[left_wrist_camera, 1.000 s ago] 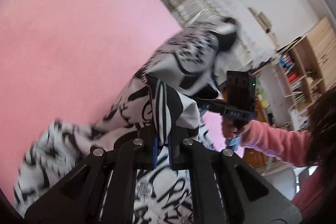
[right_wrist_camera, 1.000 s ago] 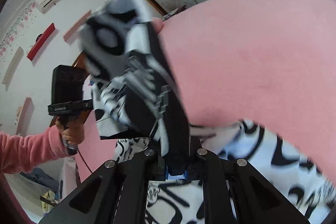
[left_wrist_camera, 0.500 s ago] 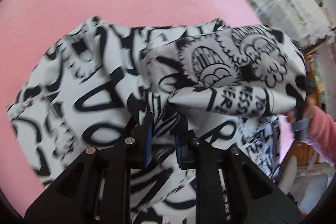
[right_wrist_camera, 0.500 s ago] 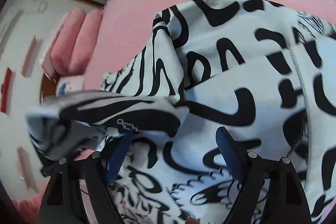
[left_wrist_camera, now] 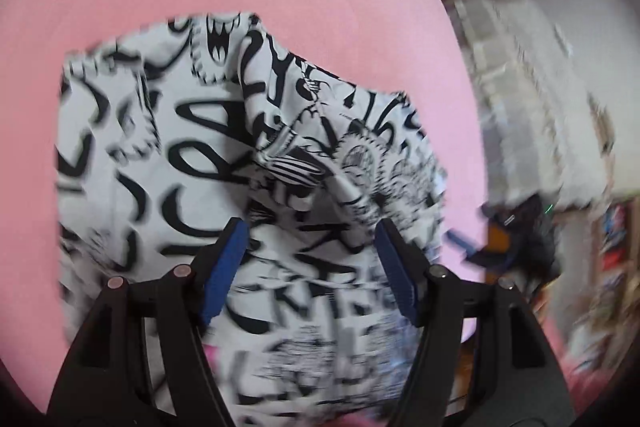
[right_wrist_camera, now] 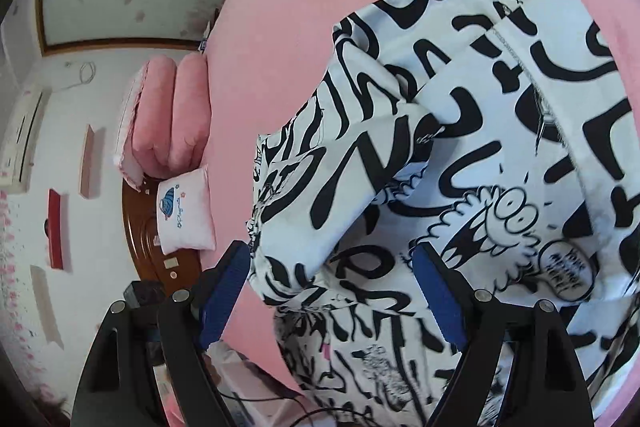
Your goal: Fold large clothes
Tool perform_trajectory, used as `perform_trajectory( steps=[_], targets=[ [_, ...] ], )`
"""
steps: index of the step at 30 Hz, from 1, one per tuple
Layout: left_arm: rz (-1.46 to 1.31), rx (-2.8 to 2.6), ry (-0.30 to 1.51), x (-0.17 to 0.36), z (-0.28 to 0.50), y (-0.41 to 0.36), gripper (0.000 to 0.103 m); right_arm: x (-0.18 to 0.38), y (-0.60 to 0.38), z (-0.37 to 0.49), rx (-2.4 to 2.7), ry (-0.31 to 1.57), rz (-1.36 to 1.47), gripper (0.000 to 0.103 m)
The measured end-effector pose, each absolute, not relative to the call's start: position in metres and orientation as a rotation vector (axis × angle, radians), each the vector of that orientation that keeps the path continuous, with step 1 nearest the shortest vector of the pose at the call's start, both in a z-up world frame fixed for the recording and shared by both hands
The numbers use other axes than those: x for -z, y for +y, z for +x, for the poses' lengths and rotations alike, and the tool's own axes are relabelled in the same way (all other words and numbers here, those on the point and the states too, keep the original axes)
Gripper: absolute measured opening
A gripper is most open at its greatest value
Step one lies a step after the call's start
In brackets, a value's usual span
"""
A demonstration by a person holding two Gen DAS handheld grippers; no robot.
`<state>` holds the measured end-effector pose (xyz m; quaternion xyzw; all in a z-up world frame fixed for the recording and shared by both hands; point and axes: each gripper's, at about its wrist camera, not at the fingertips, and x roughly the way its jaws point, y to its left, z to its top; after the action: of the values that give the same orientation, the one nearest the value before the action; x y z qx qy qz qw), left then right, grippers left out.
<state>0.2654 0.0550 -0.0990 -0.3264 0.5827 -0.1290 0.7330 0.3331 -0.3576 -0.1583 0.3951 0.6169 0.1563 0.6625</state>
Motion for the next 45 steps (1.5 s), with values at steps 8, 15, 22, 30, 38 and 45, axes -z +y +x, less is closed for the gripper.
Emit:
perform_trajectory(
  steps=[8, 15, 22, 30, 38, 45],
  targets=[
    [-1.079, 0.207, 1.365, 0.143, 0.297, 0.034, 0.063, 0.190, -0.322, 0.353, -0.276, 1.461, 1.049, 0.051],
    [-1.101, 0.109, 1.344, 0.160, 0.341, 0.021, 0.019, 0.201, -0.306, 0.389, -0.284, 1.428, 1.129, 0.009],
    [-0.989, 0.259, 1.108, 0.124, 0.397, 0.005, 0.005, 0.140, -0.282, 0.450, -0.431, 1.166, 0.839, 0.005],
    [-0.804, 0.342, 1.070, 0.139, 0.330, 0.001, 0.005, 0.180, -0.293, 0.389, -0.473, 1.177, 0.799, 0.005],
    [-0.791, 0.148, 1.235, 0.210, 0.262, 0.004, 0.005, 0.252, -0.320, 0.296, -0.189, 1.343, 0.774, 0.016],
    [-0.657, -0.002, 1.283, 0.205, 0.255, -0.010, 0.007, 0.202, -0.340, 0.274, 0.004, 1.207, 0.645, 0.043]
  ],
)
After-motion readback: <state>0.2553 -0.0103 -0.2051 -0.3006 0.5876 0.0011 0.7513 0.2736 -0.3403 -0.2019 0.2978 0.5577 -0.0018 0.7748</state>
